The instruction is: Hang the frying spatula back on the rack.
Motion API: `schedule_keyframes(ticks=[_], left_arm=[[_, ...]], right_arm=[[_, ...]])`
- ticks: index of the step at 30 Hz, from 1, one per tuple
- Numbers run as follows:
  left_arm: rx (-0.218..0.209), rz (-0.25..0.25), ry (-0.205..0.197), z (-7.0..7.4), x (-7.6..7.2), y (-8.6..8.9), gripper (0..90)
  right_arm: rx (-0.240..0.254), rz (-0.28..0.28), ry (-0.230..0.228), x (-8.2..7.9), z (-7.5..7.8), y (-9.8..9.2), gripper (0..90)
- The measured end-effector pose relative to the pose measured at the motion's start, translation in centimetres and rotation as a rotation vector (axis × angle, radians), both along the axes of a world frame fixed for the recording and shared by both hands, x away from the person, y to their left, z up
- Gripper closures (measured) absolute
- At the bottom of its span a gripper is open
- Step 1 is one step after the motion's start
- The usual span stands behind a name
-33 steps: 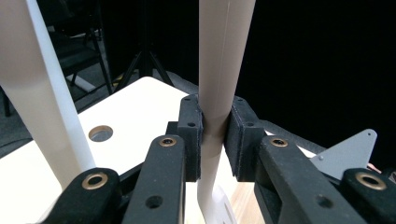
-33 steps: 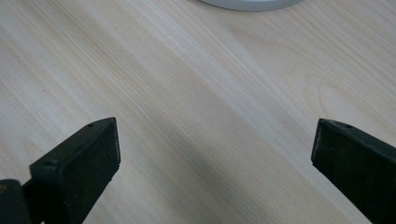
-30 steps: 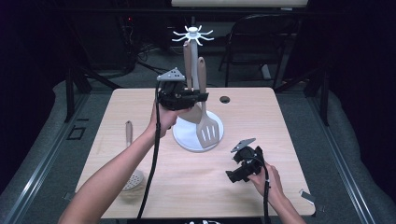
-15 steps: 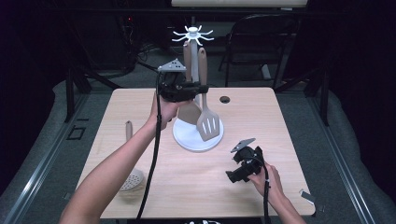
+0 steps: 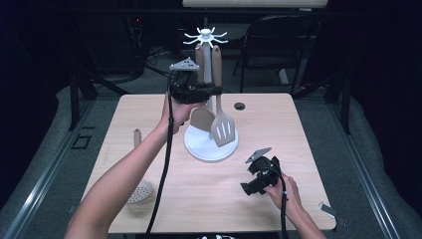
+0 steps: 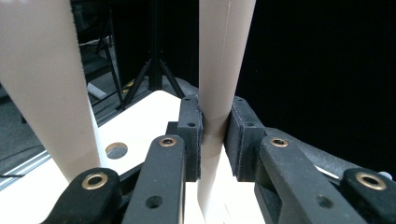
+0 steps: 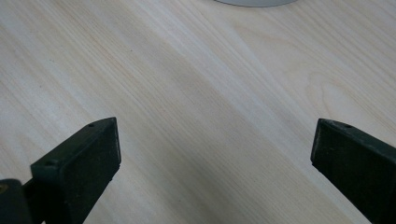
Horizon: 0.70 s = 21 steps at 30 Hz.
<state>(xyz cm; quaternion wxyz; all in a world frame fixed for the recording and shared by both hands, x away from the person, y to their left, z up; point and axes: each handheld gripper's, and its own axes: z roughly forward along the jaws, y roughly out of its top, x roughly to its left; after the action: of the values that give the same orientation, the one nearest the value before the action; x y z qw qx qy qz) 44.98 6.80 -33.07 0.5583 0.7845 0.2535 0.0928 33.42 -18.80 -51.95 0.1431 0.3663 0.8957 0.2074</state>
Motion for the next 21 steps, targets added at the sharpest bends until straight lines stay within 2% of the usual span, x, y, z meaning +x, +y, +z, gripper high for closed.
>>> schedule_keyframes(ticks=[11, 21], left_arm=[[0.001, 0.021, 0.023, -0.2, 0.9, 0.1, 77.7], [0.031, 0.068, 0.007, -0.4, 1.5, -0.1, 77.7]], right_arm=[[0.005, 0.001, 0.004, 0.0, -0.1, 0.0, 1.2], [0.005, 0.000, 0.011, 0.0, -0.2, 0.1, 1.2]])
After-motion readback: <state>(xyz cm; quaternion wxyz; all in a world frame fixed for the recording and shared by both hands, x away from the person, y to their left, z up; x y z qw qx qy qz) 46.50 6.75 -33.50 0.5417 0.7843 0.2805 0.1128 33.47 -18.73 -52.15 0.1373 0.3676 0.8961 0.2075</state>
